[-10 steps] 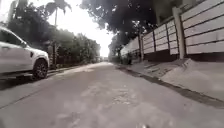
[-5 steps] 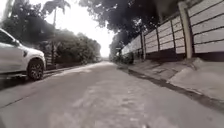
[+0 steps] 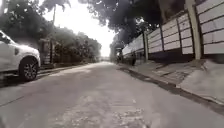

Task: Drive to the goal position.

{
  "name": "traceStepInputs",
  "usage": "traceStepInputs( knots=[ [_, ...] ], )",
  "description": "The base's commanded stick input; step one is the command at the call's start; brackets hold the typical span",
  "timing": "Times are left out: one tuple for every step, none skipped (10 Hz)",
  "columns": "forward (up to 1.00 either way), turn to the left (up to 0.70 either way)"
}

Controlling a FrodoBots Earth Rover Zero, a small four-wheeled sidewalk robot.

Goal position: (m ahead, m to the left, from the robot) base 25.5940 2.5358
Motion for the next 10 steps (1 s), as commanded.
traceStepInputs(
  knots=[
    [0.85, 0.00],
    [0.85, 0.00],
    [0.85, 0.01],
    [0.85, 0.01],
    [0.85, 0.00],
    [0.85, 0.00],
    [0.85, 0.00],
    [0.85, 0.00],
    [0.85, 0.00],
    [0.85, 0.00]
  ],
)
